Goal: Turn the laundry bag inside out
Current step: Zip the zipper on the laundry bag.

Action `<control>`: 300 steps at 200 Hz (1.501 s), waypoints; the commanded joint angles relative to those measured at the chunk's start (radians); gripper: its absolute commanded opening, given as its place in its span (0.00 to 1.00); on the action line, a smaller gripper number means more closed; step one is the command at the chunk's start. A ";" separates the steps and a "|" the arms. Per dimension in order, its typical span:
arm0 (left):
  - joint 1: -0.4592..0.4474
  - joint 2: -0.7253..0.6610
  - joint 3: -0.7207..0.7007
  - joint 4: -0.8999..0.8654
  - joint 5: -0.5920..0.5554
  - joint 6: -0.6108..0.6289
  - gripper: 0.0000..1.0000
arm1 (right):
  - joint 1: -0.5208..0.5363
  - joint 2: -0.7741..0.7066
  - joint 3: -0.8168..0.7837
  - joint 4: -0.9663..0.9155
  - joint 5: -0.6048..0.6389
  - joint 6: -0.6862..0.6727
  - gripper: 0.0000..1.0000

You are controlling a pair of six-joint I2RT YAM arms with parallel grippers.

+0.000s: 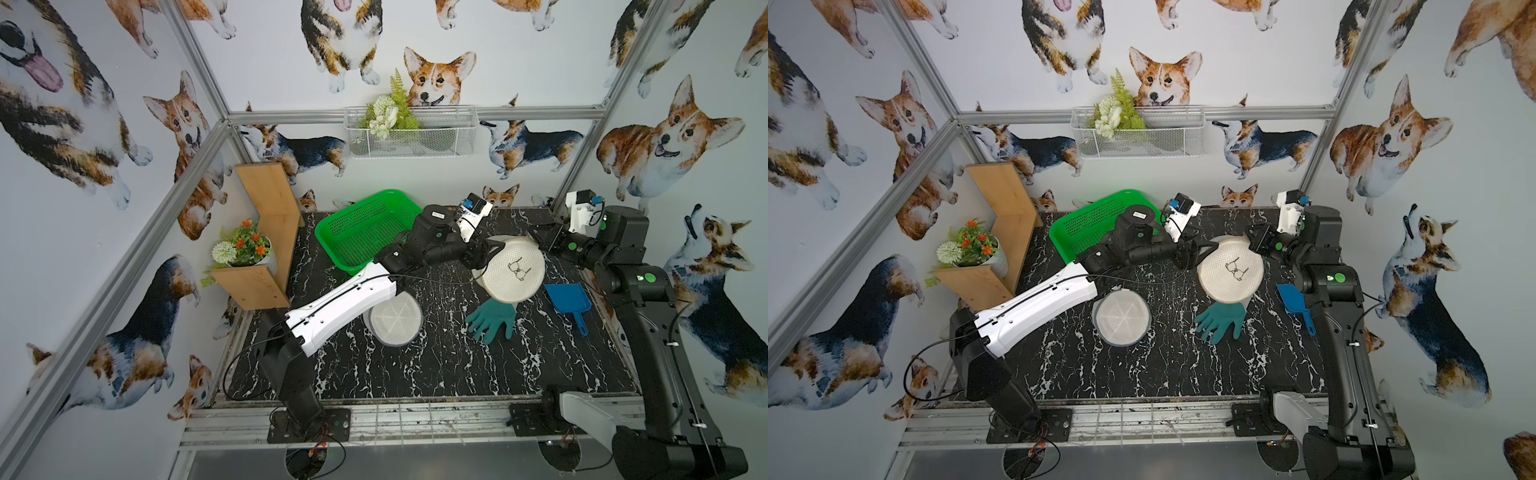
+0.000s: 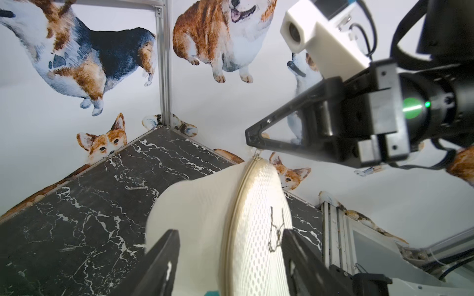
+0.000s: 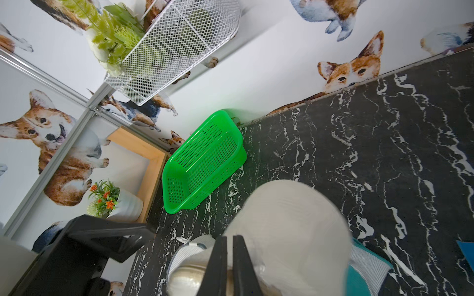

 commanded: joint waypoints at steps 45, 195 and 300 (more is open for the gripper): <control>0.001 0.095 0.137 -0.105 0.124 0.072 0.67 | 0.046 0.005 0.028 0.025 -0.083 -0.032 0.00; 0.011 0.048 0.017 0.045 0.193 -0.002 0.00 | 0.096 0.019 0.036 0.013 0.048 -0.025 0.00; 0.120 -0.009 -0.256 0.493 0.281 -0.439 0.00 | -0.074 -0.175 -0.476 0.435 -0.397 0.294 0.98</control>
